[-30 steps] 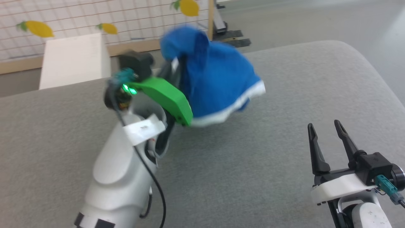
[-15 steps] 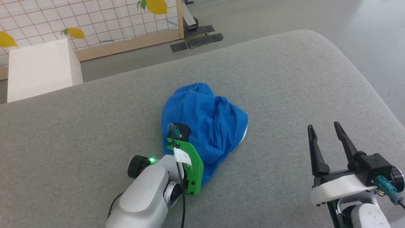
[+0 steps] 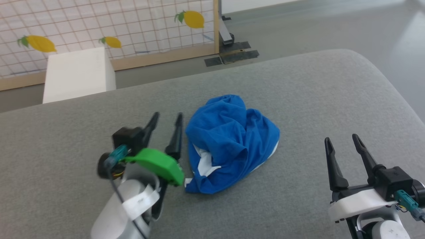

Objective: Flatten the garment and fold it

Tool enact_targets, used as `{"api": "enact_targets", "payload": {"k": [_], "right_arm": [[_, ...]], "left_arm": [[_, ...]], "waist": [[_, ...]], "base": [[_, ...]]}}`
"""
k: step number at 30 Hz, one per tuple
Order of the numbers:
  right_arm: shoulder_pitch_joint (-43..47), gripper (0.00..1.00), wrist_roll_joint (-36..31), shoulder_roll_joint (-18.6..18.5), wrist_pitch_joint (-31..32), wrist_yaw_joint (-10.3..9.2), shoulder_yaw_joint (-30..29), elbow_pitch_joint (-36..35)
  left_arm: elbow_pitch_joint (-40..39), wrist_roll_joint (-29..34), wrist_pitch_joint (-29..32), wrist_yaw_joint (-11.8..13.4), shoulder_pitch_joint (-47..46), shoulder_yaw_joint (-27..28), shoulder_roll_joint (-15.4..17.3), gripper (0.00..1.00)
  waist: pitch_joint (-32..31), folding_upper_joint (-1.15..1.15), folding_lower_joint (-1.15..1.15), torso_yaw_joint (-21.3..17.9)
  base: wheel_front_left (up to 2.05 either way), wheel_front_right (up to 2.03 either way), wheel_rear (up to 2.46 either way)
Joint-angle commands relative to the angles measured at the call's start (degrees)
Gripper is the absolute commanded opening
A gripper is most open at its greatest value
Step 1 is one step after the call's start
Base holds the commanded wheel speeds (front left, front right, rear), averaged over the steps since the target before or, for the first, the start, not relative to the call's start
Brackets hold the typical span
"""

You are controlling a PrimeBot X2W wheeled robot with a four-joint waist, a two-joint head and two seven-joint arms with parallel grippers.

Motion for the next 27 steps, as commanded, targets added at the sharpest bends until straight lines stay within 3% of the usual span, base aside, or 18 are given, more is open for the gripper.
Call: {"api": "enact_targets", "payload": {"k": [1, 10, 14, 20, 27], "right_arm": [[0.8, 1.00, -0.4, 0.0, 0.4, -0.10, -0.1, -0.6], [1.8, 1.00, -0.6, 0.0, 1.2, -0.10, -0.6, -2.3], [2.1, 1.00, -0.7, 0.0, 1.5, -0.10, -0.9, -2.7], [1.2, 1.00, -1.3, 0.0, 3.3, -0.10, 1.4, -2.5], [-5.3, 1.00, -0.1, -1.1, 15.8, -0.10, 9.5, 4.9]], "left_arm": [[-1.2, 1.0, -1.7, 0.5, 2.2, 0.9, 1.3, 1.00], [-10.2, 4.7, -4.0, 2.7, 12.0, 7.6, 3.6, 1.00], [-14.5, 7.3, -4.0, 3.0, 16.5, 11.1, 2.4, 1.00], [-17.3, 10.1, -4.0, 1.5, 20.1, 14.4, -0.3, 1.00], [-17.9, 12.5, -4.0, -0.9, 20.0, 16.3, -3.1, 1.00]], "waist": [[-1.2, 0.00, 0.00, 1.8], [-1.2, 0.00, 0.00, 4.3], [-0.7, 0.00, 0.00, 5.8], [0.3, 0.00, 0.00, 8.8], [1.8, 0.00, 0.00, 12.5]], "base": [[0.00, 0.00, 0.00], [0.00, 0.00, 0.00], [0.00, 0.00, 0.00], [0.00, 0.00, 0.00], [0.00, 0.00, 0.00]]}}
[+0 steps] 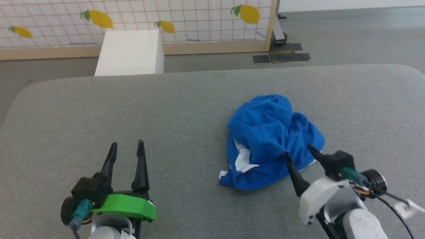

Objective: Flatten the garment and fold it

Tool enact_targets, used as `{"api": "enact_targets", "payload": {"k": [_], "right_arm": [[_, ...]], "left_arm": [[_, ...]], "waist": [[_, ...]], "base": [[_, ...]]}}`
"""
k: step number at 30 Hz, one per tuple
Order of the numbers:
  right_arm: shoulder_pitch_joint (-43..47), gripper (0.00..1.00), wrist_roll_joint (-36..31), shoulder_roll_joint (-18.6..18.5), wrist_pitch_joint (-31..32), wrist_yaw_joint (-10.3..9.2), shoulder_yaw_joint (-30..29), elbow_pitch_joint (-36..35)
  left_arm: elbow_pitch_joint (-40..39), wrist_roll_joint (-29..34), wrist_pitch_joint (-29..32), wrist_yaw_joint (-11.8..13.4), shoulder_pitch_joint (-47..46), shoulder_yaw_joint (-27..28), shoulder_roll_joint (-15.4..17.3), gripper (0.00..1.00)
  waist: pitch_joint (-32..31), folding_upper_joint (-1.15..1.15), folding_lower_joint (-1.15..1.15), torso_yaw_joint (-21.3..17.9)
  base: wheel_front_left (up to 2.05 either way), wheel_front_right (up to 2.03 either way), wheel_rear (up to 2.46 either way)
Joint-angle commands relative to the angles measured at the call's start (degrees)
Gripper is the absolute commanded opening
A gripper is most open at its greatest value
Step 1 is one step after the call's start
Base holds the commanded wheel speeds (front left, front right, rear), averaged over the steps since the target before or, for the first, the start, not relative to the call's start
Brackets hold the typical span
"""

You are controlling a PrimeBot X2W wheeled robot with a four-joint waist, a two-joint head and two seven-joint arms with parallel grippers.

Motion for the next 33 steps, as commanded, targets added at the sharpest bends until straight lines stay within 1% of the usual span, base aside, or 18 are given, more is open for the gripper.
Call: {"api": "enact_targets", "payload": {"k": [1, 3, 6, 7, 8, 9, 10, 13, 16, 20, 23, 27, 31, 33], "right_arm": [[-2.1, 1.00, 0.4, -0.6, 2.1, -0.10, 0.7, 1.5], [-4.2, 1.00, 0.4, -1.4, 5.7, -0.10, 2.6, 4.1], [-6.9, 1.00, 1.0, -1.6, 9.8, -0.10, 4.0, 7.0], [-8.3, 1.00, 1.1, -1.7, 12.4, -0.10, 5.0, 8.4], [-8.9, 0.44, 1.1, -1.6, 13.5, -0.10, 4.9, 9.0], [-9.4, 0.07, 1.0, -1.6, 14.2, -0.10, 5.2, 9.3], [-9.9, 0.00, 1.0, -1.6, 14.8, -0.10, 5.7, 9.5], [-10.9, 0.00, 1.0, -1.3, 15.2, -0.10, 6.6, 9.1], [-11.8, 0.00, 2.2, -0.9, 14.7, -0.10, 8.9, 7.4], [-15.2, 0.00, 3.5, -1.0, 12.8, -0.10, 15.9, 3.6], [-19.7, 0.00, 5.3, -1.0, 10.8, -0.10, 21.4, 1.0], [-26.3, 0.00, 8.0, -0.6, 7.9, -0.10, 26.0, -2.1], [-30.7, 0.00, 10.6, 0.0, 4.9, -0.10, 25.4, -5.3], [-32.2, 0.00, 11.0, 0.3, 3.9, -0.10, 21.9, -7.1]], "left_arm": [[0.0, 0.5, -0.3, -0.6, 0.1, 0.5, -0.4, 1.00], [0.4, 0.8, -0.3, -1.2, -0.2, 0.8, -0.8, 1.00], [0.8, 1.0, -0.3, -1.9, -0.8, 1.1, -1.3, 1.00], [1.0, 1.2, -0.3, -2.2, -1.1, 1.2, -1.6, 1.00], [1.1, 1.3, -0.3, -2.3, -1.2, 1.2, -1.7, 1.00], [1.2, 1.4, -0.3, -2.4, -1.3, 1.2, -1.8, 1.00], [1.3, 1.4, -0.3, -2.6, -1.3, 1.3, -1.9, 1.00], [1.5, 1.4, -0.3, -2.8, -1.4, 1.4, -2.0, 1.00], [1.8, 1.4, -0.3, -2.9, -1.4, 1.5, -2.1, 1.00], [1.8, 1.4, -0.3, -3.0, -1.4, 2.0, -2.2, 1.00], [1.9, 1.6, -0.3, -3.2, -1.3, 2.3, -2.2, 1.00], [2.1, 1.6, -0.3, -3.2, -1.6, 2.2, -2.2, 1.00], [2.3, 1.4, -0.3, -3.2, -1.6, 1.8, -2.2, 1.00], [2.5, 1.4, -0.3, -3.2, -1.3, 1.5, -2.2, 1.00]], "waist": [[1.1, 0.00, 0.00, 1.5], [1.6, 0.00, 0.00, 2.2], [2.1, 0.00, 0.00, 3.0], [2.4, 0.00, 0.00, 3.5], [2.5, 0.00, 0.00, 3.7], [2.6, 0.00, 0.00, 3.9], [2.7, 0.00, 0.00, 4.1], [2.7, 0.00, 0.00, 4.5], [2.6, 0.00, 0.00, 4.6], [2.2, 0.00, 0.00, 4.1], [2.0, 0.00, 0.00, 3.6], [2.0, 0.00, 0.00, 3.3], [1.7, 0.00, 0.00, 3.4], [1.5, 0.00, 0.00, 3.4]], "base": [[0.00, 0.00, 0.00], [0.00, 0.00, 0.00], [0.00, 0.00, 0.00], [0.00, 0.00, 0.00], [0.00, 0.00, 0.00], [0.00, 0.00, 0.00], [0.00, 0.00, 0.00], [0.00, 0.00, 0.00], [0.00, 0.00, 0.00], [0.00, 0.00, 0.00], [0.00, 0.00, 0.00], [0.00, 0.00, 0.00], [0.00, 0.00, 0.00], [0.00, 0.00, 0.00]]}}
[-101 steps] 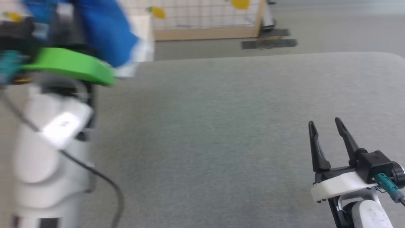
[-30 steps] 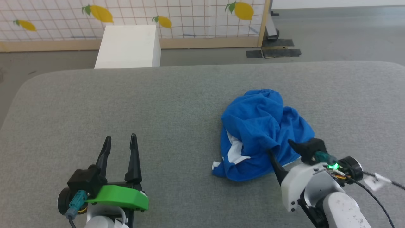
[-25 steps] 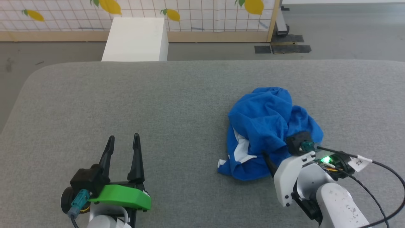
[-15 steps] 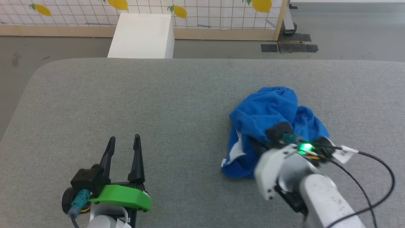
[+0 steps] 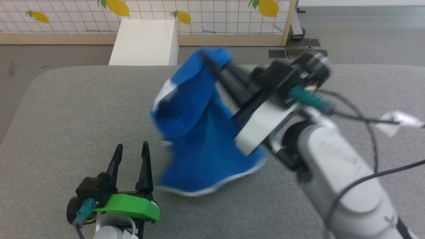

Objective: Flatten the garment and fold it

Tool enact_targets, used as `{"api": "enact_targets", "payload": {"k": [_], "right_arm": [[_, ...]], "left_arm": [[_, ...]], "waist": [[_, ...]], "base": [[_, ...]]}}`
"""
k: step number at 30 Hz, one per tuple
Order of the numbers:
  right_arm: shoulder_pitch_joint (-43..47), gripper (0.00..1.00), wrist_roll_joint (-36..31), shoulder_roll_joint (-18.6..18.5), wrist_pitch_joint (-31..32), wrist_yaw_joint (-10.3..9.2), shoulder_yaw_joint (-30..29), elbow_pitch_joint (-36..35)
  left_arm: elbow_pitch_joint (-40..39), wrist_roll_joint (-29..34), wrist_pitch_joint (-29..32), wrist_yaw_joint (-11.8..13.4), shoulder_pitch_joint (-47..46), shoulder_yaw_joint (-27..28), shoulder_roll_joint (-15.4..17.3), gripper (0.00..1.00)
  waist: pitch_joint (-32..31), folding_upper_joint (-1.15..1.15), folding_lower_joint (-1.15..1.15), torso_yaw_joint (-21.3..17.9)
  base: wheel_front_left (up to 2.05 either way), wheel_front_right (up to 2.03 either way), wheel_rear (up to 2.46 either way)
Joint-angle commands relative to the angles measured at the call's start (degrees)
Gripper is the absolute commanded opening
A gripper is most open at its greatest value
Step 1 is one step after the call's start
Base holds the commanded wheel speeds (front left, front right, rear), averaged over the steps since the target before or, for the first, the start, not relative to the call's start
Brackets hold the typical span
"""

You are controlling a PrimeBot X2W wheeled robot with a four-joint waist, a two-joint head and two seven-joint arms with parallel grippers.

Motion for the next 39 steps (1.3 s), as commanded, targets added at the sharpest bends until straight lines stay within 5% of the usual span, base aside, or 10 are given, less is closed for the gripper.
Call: {"api": "enact_targets", "payload": {"k": [1, 14, 15, 16, 23, 26, 33, 39], "right_arm": [[-0.5, 0.00, 0.0, -0.1, -0.4, -0.10, -2.4, -0.2], [11.9, 0.00, -15.6, -3.5, 5.9, -0.10, -37.0, 18.9], [12.2, 0.44, -16.6, -3.6, 5.4, -0.10, -38.7, 19.9], [12.8, 1.00, -17.8, -3.6, 5.3, -0.10, -40.4, 21.0], [17.0, 1.00, -21.4, -2.0, 1.2, -0.10, -45.5, 19.7], [20.3, 1.00, -20.0, -0.9, -2.1, -0.10, -43.5, 15.0], [32.5, 1.00, -14.4, -0.8, -0.6, -0.10, -22.8, 5.0], [36.4, 1.00, -14.0, -1.7, 3.2, -0.10, -11.4, 4.6]], "left_arm": [[0.3, 0.5, -0.3, -0.2, -0.6, 0.0, -0.2, 1.00], [0.5, 0.6, -0.3, -0.5, -1.0, -1.2, -0.2, 1.00], [0.5, 0.7, -0.3, -0.5, -1.0, -1.3, -0.2, 1.00], [0.6, 0.7, -0.3, -0.5, -1.1, -1.4, -0.2, 1.00], [1.0, 0.8, -0.3, -0.6, -1.4, -1.6, -0.2, 1.00], [1.3, 0.6, -0.3, -0.7, -1.5, -1.6, -0.2, 1.00], [1.3, 0.6, -0.3, -0.9, -1.2, -1.4, -0.2, 1.00], [0.8, 0.5, -0.3, -0.7, -2.0, -1.5, -0.2, 1.00]], "waist": [[-0.2, 0.00, 0.00, 0.1], [0.7, 0.00, 0.00, -0.4], [0.8, 0.00, 0.00, -0.5], [0.9, 0.00, 0.00, -0.6], [0.7, 0.00, 0.00, -1.2], [0.1, 0.00, 0.00, -1.1], [-0.6, 0.00, 0.00, -1.5], [0.7, 0.00, 0.00, -1.3]], "base": [[0.00, 0.00, 0.00], [0.00, 0.00, 0.00], [0.00, 0.00, 0.00], [0.00, 0.00, 0.00], [0.00, 0.00, 0.00], [0.00, 0.00, 0.00], [0.00, 0.00, 0.00], [0.00, 0.00, 0.00]]}}
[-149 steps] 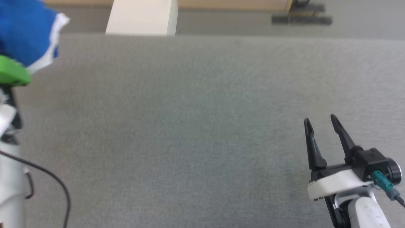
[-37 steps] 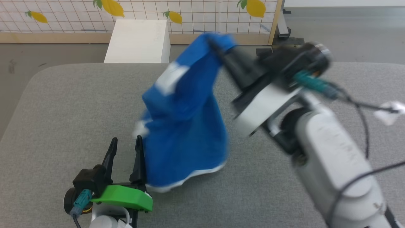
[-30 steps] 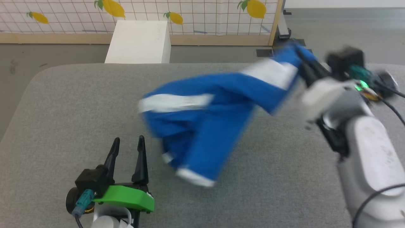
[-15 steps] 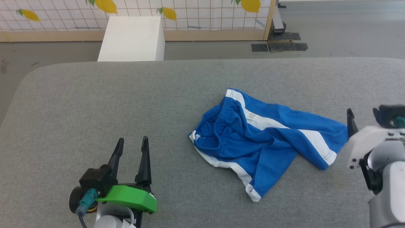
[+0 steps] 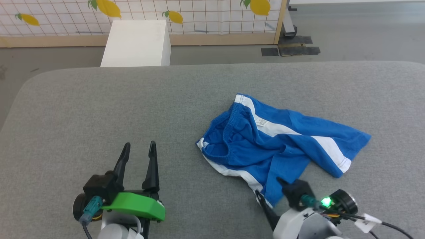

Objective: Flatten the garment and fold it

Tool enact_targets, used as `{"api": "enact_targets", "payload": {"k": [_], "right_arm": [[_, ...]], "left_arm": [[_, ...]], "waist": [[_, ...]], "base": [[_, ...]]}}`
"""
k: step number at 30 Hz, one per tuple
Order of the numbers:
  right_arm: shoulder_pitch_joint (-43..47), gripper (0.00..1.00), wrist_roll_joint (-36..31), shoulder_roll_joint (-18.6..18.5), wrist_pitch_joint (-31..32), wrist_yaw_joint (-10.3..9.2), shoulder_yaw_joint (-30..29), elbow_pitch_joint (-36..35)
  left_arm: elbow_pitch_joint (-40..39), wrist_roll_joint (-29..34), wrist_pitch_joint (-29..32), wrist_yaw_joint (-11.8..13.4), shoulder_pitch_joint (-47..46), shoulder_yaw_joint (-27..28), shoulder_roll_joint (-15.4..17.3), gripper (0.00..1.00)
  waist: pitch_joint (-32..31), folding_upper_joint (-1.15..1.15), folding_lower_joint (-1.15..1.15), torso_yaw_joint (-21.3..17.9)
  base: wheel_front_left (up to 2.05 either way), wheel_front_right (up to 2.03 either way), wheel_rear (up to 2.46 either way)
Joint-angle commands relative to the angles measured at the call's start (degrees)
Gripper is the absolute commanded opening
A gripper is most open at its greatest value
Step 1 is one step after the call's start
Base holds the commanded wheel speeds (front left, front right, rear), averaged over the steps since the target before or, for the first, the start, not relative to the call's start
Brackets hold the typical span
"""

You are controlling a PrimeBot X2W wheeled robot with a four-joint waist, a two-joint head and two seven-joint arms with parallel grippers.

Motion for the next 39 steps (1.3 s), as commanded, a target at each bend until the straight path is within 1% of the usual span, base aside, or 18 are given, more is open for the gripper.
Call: {"api": "enact_targets", "payload": {"k": [1, 8, 9, 10, 11, 15, 19, 23, 26, 30, 31, 32, 35, 37, 39], "right_arm": [[0.0, 1.00, -0.3, -0.4, 0.5, -0.09, 0.7, 0.6], [-0.9, 1.00, -2.8, 0.2, 3.6, -0.09, 0.1, 5.3], [-1.1, 0.65, -2.9, 0.3, 3.6, -0.09, -0.2, 5.6], [-1.2, 0.21, -3.0, 0.4, 3.7, -0.09, -0.6, 6.0], [-1.4, 0.00, -3.1, 0.5, 3.6, -0.09, -0.9, 6.4], [-1.1, 0.00, -2.7, 0.9, 3.1, -0.09, -4.2, 5.8], [1.1, 0.00, -1.8, 1.4, 3.1, -0.09, -10.6, 2.6], [4.8, 0.00, -1.1, 1.7, 3.8, -0.09, -19.7, -2.0], [7.2, 0.00, 0.3, 1.8, 4.7, -0.09, -27.7, -4.8], [7.0, 0.00, 1.5, 1.8, 4.3, -0.09, -36.5, -4.5], [6.4, 0.43, 1.8, 1.8, 3.9, -0.09, -38.1, -3.9], [5.8, 1.00, 1.6, 1.8, 3.4, -0.09, -39.8, -3.2], [3.6, 1.00, 3.6, 1.8, 1.1, -0.09, -43.1, -1.2], [2.4, 1.00, 5.0, 1.8, -1.7, -0.09, -42.5, -0.6], [2.1, 1.00, 5.3, 1.8, -5.1, -0.09, -40.5, -0.7]], "left_arm": [[-0.2, 0.5, -0.3, -0.1, -1.5, -0.2, -0.1, 1.00], [0.0, 0.0, -0.3, -0.2, -2.2, -0.9, -0.1, 1.00], [0.1, 0.0, -0.3, -0.1, -2.2, -0.9, -0.1, 1.00], [0.1, -0.1, -0.3, -0.1, -2.2, -0.8, -0.1, 1.00], [0.1, -0.1, -0.3, 0.0, -2.2, -0.8, -0.1, 1.00], [0.2, -0.1, -0.3, 0.1, -2.1, -0.6, -0.1, 1.00], [0.3, -0.3, -0.3, 0.2, -2.0, -0.5, -0.1, 1.00], [0.6, -0.4, -0.3, 0.1, -1.9, -0.5, -0.1, 1.00], [0.7, -0.3, -0.3, 0.0, -1.9, -0.5, -0.1, 1.00], [1.0, -0.1, -0.3, -0.3, -2.0, -0.4, -0.1, 1.00], [1.1, 0.0, -0.3, -0.4, -2.0, -0.5, -0.1, 1.00], [1.2, 0.1, -0.3, -0.4, -2.0, -0.5, -0.1, 1.00], [1.6, 0.2, -0.3, -0.7, -2.3, -0.8, -0.1, 1.00], [1.9, 0.3, -0.3, -1.0, -2.3, -1.0, -0.1, 1.00], [2.3, 0.5, -0.3, -1.4, -2.2, -1.6, -0.1, 1.00]], "waist": [[0.6, 0.00, 0.00, 0.5], [2.1, 0.00, 0.00, 2.3], [2.3, 0.00, 0.00, 2.5], [2.4, 0.00, 0.00, 2.6], [2.5, 0.00, 0.00, 2.7], [2.5, 0.00, 0.00, 2.8], [2.0, 0.00, 0.00, 2.2], [1.4, 0.00, 0.00, 1.1], [1.3, 0.00, 0.00, 0.2], [1.1, 0.00, 0.00, -1.4], [1.1, 0.00, 0.00, -1.7], [1.1, 0.00, 0.00, -2.0], [0.9, 0.00, 0.00, -2.7], [0.7, 0.00, 0.00, -3.3], [0.4, 0.00, 0.00, -3.8]], "base": [[0.00, 0.00, 0.00], [0.00, 0.00, 0.00], [0.00, 0.00, 0.00], [0.00, 0.00, 0.00], [0.00, 0.00, 0.00], [0.00, 0.00, 0.00], [0.00, 0.00, 0.00], [0.00, 0.00, 0.00], [0.00, 0.00, 0.00], [0.00, 0.00, 0.00], [0.00, 0.00, 0.00], [0.00, 0.00, 0.00], [0.00, 0.00, 0.00], [0.00, 0.00, 0.00], [0.00, 0.00, 0.00]]}}
